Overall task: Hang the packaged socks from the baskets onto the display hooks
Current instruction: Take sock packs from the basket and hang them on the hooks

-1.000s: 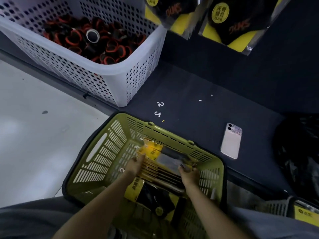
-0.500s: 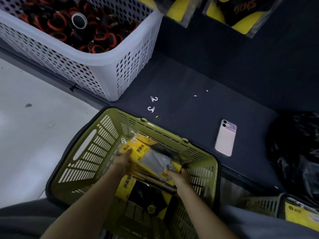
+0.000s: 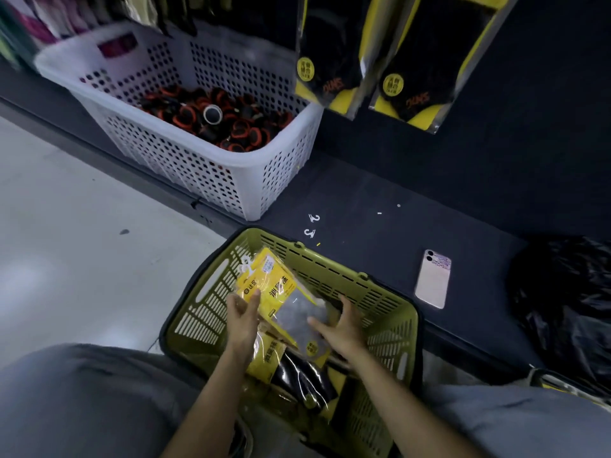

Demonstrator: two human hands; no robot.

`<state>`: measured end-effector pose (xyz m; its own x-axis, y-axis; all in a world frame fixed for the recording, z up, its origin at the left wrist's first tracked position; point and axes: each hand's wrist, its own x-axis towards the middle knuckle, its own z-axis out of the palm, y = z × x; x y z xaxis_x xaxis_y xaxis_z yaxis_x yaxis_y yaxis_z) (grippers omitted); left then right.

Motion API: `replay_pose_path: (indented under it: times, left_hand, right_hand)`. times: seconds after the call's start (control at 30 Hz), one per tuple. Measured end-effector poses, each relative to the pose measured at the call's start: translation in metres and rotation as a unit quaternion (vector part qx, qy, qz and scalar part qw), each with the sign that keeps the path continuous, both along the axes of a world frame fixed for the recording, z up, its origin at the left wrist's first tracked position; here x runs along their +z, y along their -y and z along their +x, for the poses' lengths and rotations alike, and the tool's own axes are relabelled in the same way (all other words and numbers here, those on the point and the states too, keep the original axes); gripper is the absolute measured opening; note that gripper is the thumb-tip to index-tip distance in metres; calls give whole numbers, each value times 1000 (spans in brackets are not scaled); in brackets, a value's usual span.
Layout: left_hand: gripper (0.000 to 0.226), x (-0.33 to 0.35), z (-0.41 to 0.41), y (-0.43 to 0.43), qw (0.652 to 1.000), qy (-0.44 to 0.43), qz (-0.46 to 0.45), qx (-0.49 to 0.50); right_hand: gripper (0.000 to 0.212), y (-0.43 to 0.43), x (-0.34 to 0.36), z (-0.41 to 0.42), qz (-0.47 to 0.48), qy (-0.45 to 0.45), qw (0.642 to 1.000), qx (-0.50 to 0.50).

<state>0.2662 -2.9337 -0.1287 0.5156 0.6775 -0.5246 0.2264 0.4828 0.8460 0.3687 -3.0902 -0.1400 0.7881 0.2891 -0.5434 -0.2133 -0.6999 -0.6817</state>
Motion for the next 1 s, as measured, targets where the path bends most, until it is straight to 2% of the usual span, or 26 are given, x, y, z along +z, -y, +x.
replay_pose_path:
  times: [0.1,0.2,0.3,0.37,0.53,0.63,0.7,0.73,0.87,1.0]
  left_hand:
    - [28,24,-7,-3,996,84,17,-29]
    - [23,56,-2,-9,981,161,62,-85]
    - [29,83,5,-9,966,196,87,-144]
    - [30,89,9,-6,960,202,97,-167]
    - [25,78,9,9,950,168,158,-212]
    - [29,77,10,11,923,138,259,-249]
    - [43,80,15,6,898,112,340,-255]
    - [48,83,17,5,896,100,347,-257]
    - [48,77,14,17,909,113,246,-318]
    - [65,48,2,25,911,38,155,-381]
  right_hand:
    - [99,-13,33,12,92,37,993,60]
    - [94,-23,68,22,164,26,980,109]
    - [55,-29,89,21,238,-6,966,103]
    - [45,-28,92,16,273,6,959,82]
    - [34,-10,83,4,287,64,955,42]
    - [37,1,79,1,304,67,950,23]
    - [41,4,83,4,316,66,946,29]
    - [43,5,85,5,319,65,945,33]
    - [51,8,80,5,287,55,954,68]
    - [46,17,55,-2,203,-13,972,119]
